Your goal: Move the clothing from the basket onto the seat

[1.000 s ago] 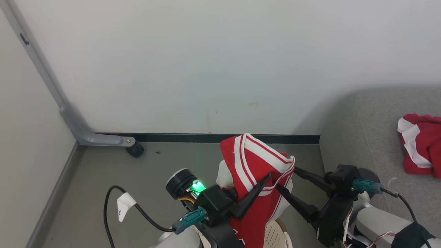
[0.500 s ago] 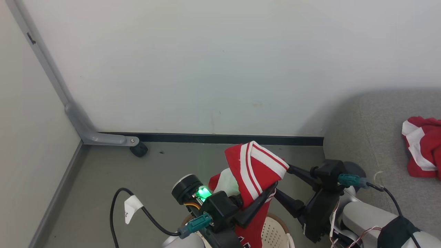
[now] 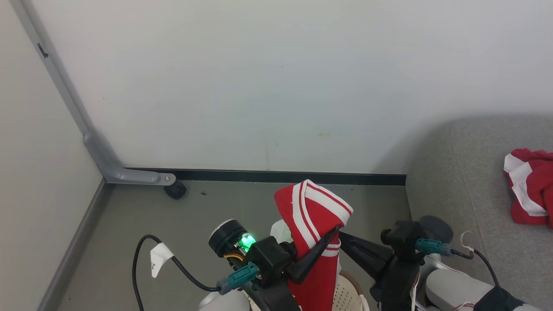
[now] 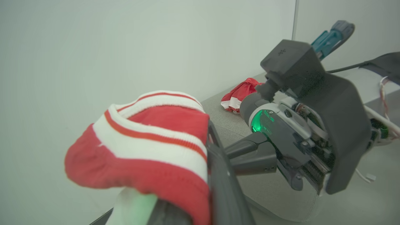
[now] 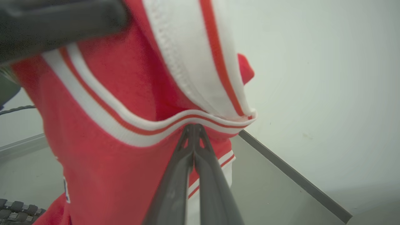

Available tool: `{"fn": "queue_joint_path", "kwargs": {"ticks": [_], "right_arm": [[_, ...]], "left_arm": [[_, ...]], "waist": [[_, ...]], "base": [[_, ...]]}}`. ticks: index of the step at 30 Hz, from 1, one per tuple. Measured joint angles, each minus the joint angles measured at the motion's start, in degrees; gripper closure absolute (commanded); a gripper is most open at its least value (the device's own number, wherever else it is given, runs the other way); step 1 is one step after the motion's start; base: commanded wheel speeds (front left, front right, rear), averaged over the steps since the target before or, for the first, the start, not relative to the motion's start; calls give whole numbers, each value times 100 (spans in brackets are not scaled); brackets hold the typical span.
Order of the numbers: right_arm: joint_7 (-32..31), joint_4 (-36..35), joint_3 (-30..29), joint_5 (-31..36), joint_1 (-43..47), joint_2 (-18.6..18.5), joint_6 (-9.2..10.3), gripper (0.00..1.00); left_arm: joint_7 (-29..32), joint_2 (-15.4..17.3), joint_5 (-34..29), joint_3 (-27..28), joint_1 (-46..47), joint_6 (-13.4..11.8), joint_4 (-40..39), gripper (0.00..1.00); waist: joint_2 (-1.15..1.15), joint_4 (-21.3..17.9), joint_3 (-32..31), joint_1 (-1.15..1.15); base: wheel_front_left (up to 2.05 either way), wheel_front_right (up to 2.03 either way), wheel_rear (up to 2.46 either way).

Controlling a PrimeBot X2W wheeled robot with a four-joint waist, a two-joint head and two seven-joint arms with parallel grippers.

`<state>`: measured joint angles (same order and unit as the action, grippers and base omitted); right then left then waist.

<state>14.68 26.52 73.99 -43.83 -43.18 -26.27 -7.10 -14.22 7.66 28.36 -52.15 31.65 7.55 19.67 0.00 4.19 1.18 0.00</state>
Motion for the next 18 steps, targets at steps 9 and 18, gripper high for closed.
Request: {"fn": "queue_joint_path", "kwargs": {"ticks": [9, 18], "right_arm": [[0, -31, -2, -371, 251, -131, 0, 100], [0, -309, -13, -1023, 419, -208, 0, 100]], "left_arm": [[0, 65, 75, 192, -1, -89, 180, 100], [-1, 137, 91, 347, -2, -154, 324, 100]], "waist": [[0, -91, -12, 0], [0, -227, -27, 0]], "base": [[0, 0, 0], [0, 0, 0]]}}
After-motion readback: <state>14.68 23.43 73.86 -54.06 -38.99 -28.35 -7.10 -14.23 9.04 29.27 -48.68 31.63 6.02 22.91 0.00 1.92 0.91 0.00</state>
